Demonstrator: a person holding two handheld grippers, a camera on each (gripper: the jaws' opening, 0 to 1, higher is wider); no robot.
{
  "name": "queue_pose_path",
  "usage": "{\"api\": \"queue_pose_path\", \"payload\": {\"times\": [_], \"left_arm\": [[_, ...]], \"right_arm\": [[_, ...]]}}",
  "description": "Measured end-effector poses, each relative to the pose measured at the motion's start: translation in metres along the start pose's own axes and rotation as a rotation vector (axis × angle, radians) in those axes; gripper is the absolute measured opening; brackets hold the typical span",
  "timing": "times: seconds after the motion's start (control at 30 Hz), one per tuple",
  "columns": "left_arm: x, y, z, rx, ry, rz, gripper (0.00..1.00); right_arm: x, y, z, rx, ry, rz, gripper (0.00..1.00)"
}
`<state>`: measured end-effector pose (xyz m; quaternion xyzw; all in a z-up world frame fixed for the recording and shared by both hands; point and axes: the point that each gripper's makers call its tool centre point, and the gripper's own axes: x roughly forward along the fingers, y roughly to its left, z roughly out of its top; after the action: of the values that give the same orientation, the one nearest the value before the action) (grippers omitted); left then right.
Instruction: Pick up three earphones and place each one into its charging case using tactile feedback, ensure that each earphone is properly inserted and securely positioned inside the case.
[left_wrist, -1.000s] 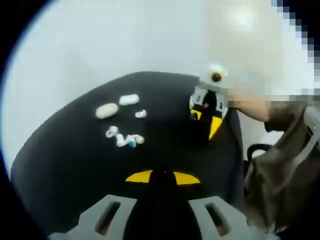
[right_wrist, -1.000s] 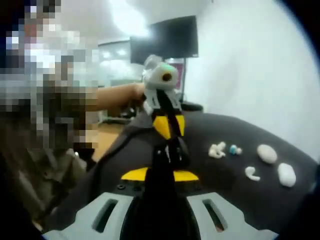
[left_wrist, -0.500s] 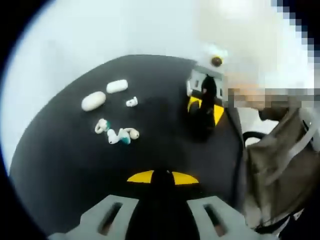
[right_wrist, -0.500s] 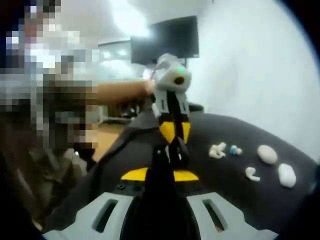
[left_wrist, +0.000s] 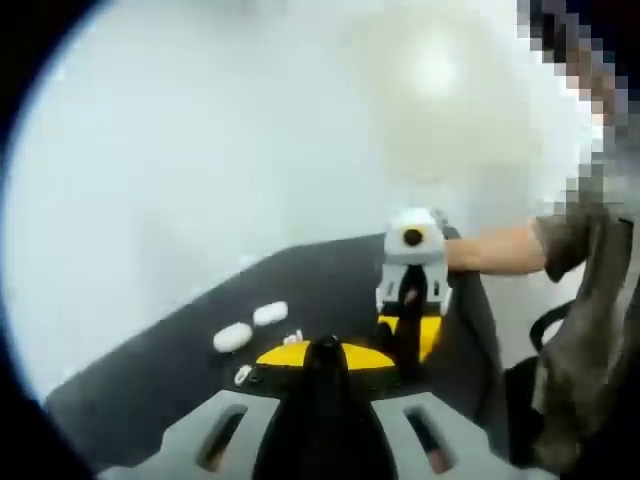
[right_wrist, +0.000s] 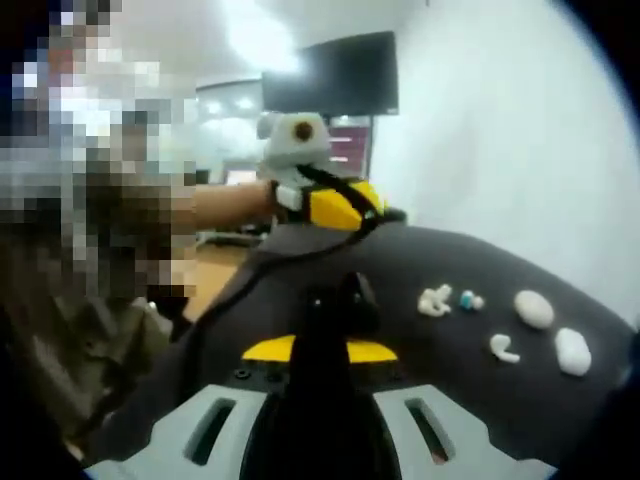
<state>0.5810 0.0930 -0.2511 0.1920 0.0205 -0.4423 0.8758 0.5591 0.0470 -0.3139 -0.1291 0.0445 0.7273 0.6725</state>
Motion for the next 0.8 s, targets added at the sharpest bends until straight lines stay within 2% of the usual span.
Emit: {"api": "queue_pose_path", "payload": {"times": [0.1, 0.2, 0.27, 0.3, 0.43, 0.53, 0.7, 0.8], "left_arm": [[0.005, -0.014, -0.003, 0.133, 0.015, 0.018, 0.08], [0.006, -0.018, 0.0, 0.218, 0.008, 0.057, 0.08], [0.007, -0.026, 0.004, 0.217, -0.004, 0.041, 0.08], [0.008, -0.028, 0.006, 0.259, -0.001, 0.043, 0.08], [0.012, -0.033, 0.001, 0.373, 0.068, 0.05, 0.08], [0.015, -0.035, -0.002, 0.404, 0.088, 0.053, 0.08], [0.017, -0.04, 0.0, 0.532, 0.132, 0.061, 0.08], [0.019, -0.042, -0.001, 0.573, 0.156, 0.053, 0.08]], "right_arm": [[0.0, 0.0, 0.0, 0.0, 0.002, 0.001, 0.18], [0.0, 0.0, 0.0, -0.001, 0.002, 0.001, 0.18], [0.0, 0.0, -0.001, -0.001, 0.003, 0.0, 0.18], [0.0, 0.0, -0.001, -0.002, 0.003, 0.0, 0.18], [0.0, 0.0, -0.001, -0.001, 0.003, 0.002, 0.18], [0.0, 0.0, -0.001, -0.006, 0.005, -0.001, 0.18], [0.0, -0.001, -0.001, -0.007, 0.007, -0.001, 0.18], [0.0, 0.0, -0.001, -0.006, 0.006, 0.002, 0.18]]}}
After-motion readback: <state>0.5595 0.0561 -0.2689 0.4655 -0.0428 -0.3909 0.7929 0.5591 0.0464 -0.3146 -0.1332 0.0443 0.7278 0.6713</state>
